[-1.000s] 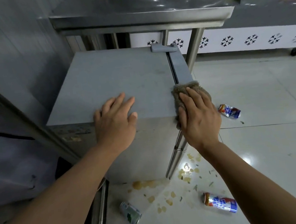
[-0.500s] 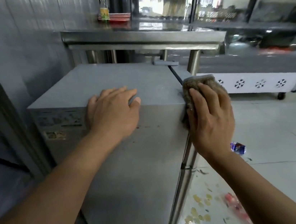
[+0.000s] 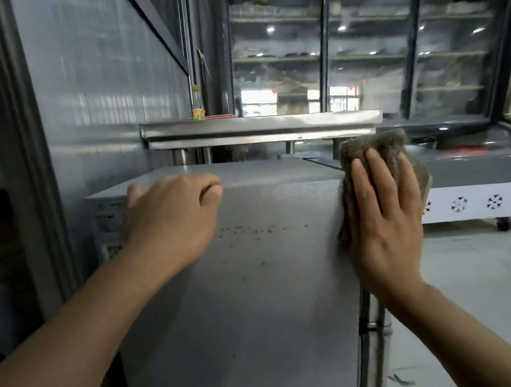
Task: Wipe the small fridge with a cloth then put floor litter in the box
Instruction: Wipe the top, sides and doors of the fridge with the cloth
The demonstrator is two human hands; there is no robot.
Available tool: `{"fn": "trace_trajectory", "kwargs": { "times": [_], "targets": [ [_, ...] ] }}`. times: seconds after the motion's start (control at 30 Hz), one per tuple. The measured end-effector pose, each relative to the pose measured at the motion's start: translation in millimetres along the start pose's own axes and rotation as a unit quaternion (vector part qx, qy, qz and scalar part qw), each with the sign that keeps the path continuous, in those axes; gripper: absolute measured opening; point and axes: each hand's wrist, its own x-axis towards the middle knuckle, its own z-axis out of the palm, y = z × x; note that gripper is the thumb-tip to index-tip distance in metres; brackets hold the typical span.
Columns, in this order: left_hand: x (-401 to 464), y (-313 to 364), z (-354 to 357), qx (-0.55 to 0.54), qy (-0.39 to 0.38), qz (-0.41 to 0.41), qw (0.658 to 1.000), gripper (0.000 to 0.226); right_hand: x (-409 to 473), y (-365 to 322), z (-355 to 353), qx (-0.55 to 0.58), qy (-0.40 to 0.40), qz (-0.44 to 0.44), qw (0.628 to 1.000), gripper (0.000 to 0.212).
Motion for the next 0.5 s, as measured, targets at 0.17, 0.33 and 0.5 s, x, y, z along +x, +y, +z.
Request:
{"fn": "trace_trajectory", "kwargs": {
  "times": [0.17,0.33,0.5],
  "targets": [
    [-12.8,-65.4,-15.7,-0.004,0.046,-0.068,0.997,0.030,-13.9,-56.4,16.0,0.099,0.022,0.020,0.995,0.051],
    [-17.9,-83.0,-8.1,-0.081,0.081,-0.040,0.993,0.032,-10.1,-135.8,27.8,0.159,-0.043,-0.038,0.986,0.052],
    [-19.7,-88.7,-6.0,-0.130,0.107,-0.032,0.985,0.033,-1.0,-117.1,20.6,0.102,-0.113,-0.179,0.972,0.055]
  ]
}}
